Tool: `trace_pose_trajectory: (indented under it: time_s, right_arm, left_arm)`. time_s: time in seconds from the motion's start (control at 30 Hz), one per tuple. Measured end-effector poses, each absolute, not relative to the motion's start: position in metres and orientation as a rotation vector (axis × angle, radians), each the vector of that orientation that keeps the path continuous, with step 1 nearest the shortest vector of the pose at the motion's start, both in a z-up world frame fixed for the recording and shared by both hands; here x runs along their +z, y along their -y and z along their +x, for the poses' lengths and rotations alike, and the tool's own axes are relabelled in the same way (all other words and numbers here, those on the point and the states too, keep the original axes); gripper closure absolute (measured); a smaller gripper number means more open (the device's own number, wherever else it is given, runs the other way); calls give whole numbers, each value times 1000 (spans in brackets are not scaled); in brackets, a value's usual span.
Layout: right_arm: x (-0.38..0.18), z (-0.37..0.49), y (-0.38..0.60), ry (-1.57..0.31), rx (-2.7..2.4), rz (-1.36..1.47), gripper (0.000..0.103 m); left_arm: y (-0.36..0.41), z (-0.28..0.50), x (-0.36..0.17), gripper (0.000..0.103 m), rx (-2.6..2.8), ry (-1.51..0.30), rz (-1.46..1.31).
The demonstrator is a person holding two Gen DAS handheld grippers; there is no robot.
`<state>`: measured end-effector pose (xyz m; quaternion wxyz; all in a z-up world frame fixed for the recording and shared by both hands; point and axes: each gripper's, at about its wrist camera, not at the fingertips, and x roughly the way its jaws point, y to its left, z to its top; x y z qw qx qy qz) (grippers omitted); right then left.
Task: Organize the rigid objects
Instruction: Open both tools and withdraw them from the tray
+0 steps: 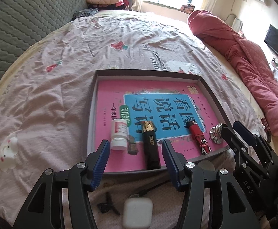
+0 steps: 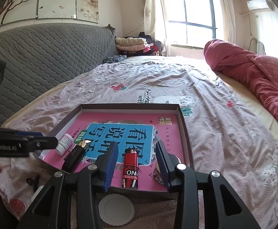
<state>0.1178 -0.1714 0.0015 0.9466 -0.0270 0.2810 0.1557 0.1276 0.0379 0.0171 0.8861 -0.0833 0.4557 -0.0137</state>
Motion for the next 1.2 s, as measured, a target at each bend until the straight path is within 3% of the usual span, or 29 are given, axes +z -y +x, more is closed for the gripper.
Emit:
trace_pose_trajectory:
  time_s: [1.2]
  right_arm:
    - [37,42,174,-518,282,-50,58]
  left_arm:
    - [-73,52,58,44,-42,-885,-202]
